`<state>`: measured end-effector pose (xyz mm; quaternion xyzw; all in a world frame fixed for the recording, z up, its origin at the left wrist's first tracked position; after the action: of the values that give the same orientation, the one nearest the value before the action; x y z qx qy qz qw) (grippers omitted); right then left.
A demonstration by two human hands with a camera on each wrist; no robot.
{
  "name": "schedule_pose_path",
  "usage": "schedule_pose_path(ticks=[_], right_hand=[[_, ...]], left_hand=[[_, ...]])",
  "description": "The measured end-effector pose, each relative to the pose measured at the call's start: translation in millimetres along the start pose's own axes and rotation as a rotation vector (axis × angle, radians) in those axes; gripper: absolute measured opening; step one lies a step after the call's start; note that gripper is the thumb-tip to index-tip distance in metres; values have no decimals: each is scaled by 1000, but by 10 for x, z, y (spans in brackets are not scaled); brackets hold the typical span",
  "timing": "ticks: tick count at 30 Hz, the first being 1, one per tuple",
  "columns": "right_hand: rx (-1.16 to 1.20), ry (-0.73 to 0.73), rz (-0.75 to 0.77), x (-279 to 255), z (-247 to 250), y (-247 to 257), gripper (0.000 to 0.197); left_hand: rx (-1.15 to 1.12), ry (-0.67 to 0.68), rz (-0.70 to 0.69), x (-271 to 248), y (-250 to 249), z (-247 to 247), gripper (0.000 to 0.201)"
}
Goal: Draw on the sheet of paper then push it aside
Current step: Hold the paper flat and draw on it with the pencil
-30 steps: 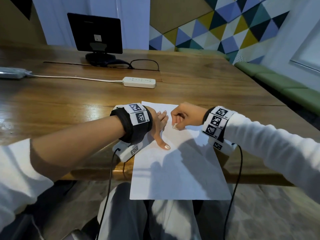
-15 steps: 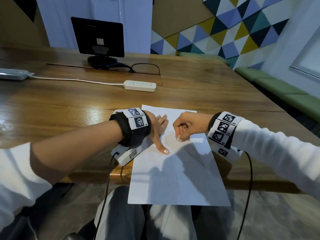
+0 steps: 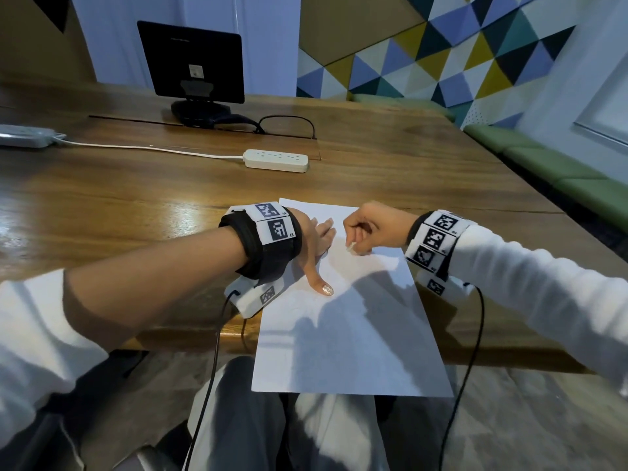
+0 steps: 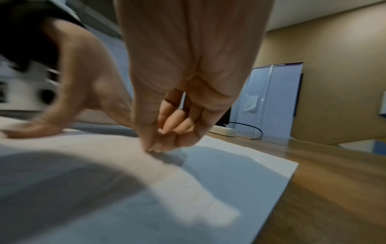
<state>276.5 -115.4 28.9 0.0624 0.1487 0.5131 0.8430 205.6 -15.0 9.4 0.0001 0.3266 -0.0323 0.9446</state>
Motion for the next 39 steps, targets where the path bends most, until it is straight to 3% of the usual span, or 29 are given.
schedule_pose_path(ticks=[4,9,14,20,24,30,34,39], right_hand=[[36,175,59,-124,-91,94,16],[-68,-14,0,17,42,-3,24],[23,183,36,-174,-88,77,18],[-65,-48,-33,31,-29,80,15],[-4,99,37,-91,-130,182,16],[35,-51,-12,90,-38,185,7],[66,117,41,33,-93,238,10],[54,-30,-1,105,-50,241,8]], left_hand=[[11,0,6,34,31,-10,126],[-1,3,3,62,27,-4,126],[-48,-8,-13,85,113,-48,129],[-51,-3,-12,90,100,-37,128],[-31,7,-7,122,112,-49,131],[-33,-1,-17,105,75,-34,125],[-20,1,-4,135,98,-42,127],[-48,8,-17,105,81,-37,124]])
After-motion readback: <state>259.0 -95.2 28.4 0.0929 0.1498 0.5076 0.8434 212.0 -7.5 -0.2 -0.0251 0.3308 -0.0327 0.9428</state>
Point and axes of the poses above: each hand's wrist, its own x-axis towards the middle knuckle, its own z-axis out of the back of the hand, y = z × x, the point moved 5 cm from there along x, towards the middle knuckle, and after that the axes turned 15 degrees about -x, right-handed, at the moved point
